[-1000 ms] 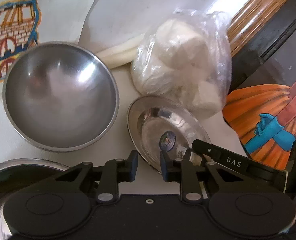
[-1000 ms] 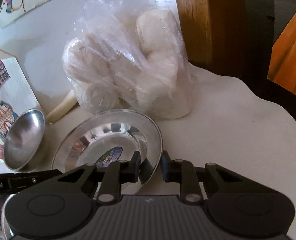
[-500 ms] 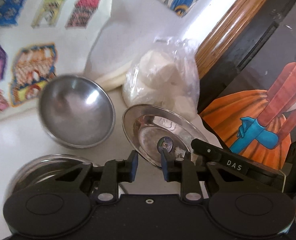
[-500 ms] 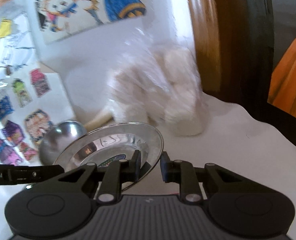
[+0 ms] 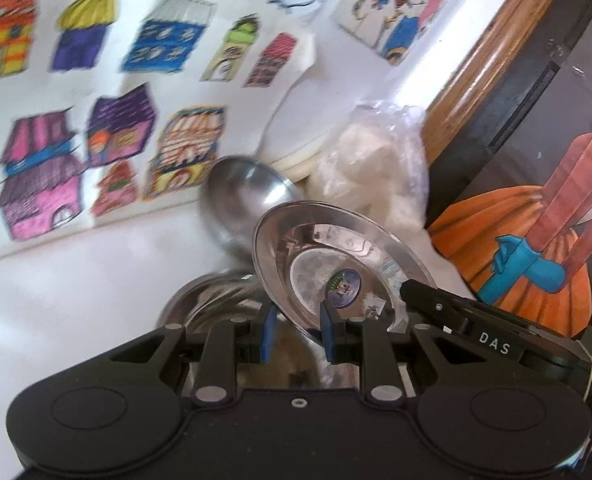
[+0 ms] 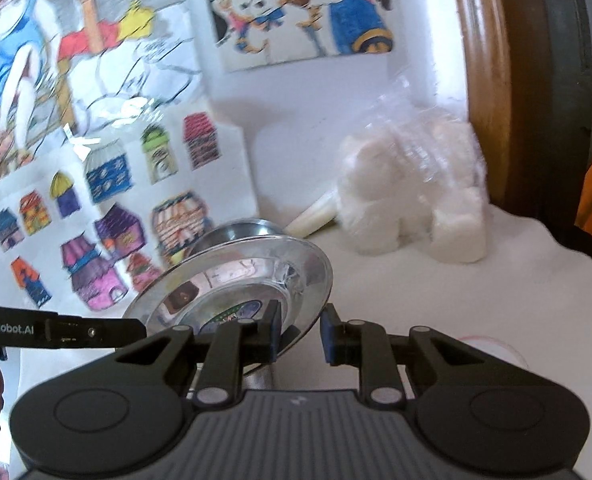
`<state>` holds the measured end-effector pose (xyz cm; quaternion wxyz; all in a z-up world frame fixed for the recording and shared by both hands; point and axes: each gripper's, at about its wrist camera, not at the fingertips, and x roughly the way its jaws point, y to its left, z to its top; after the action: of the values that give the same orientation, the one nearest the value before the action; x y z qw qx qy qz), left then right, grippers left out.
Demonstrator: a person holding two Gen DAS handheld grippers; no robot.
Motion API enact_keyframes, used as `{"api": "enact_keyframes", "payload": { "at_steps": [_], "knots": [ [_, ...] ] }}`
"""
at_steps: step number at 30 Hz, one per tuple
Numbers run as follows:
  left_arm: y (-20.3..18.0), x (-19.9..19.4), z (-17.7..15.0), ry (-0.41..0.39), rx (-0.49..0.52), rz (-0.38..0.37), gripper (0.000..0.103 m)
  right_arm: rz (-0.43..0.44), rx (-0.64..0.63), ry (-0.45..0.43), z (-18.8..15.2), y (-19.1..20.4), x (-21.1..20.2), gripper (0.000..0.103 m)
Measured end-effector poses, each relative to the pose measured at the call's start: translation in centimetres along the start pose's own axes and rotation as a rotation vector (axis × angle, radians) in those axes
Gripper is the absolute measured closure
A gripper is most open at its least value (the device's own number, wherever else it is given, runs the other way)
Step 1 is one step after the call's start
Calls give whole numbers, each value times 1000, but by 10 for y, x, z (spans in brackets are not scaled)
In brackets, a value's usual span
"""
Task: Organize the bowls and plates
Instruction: 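Lift the small steel plate with both tools and set it onto the stacked plates, then open both tools and withdraw them from the small plate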
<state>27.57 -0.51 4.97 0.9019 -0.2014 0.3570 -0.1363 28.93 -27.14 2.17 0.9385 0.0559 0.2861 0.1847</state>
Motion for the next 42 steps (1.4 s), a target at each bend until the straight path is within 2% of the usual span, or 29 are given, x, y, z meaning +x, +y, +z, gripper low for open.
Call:
{"api": "enact_keyframes", "payload": {
  "at_steps": [10,21,36,42],
  "knots": [
    [32,-6,-21,24,-34,45,79,-5,-56,37,-32,40,2,77],
    [43,-9,-31,40,-44,61,79,14,-45,70,-51,48,9,74],
    [40,-9,-35,38,9,85,79,15,-66,78,-62,53,9,66],
    [33,-10,-37,33,59,113,78,-18,-125,67,-67,64,8,58]
  ]
}}
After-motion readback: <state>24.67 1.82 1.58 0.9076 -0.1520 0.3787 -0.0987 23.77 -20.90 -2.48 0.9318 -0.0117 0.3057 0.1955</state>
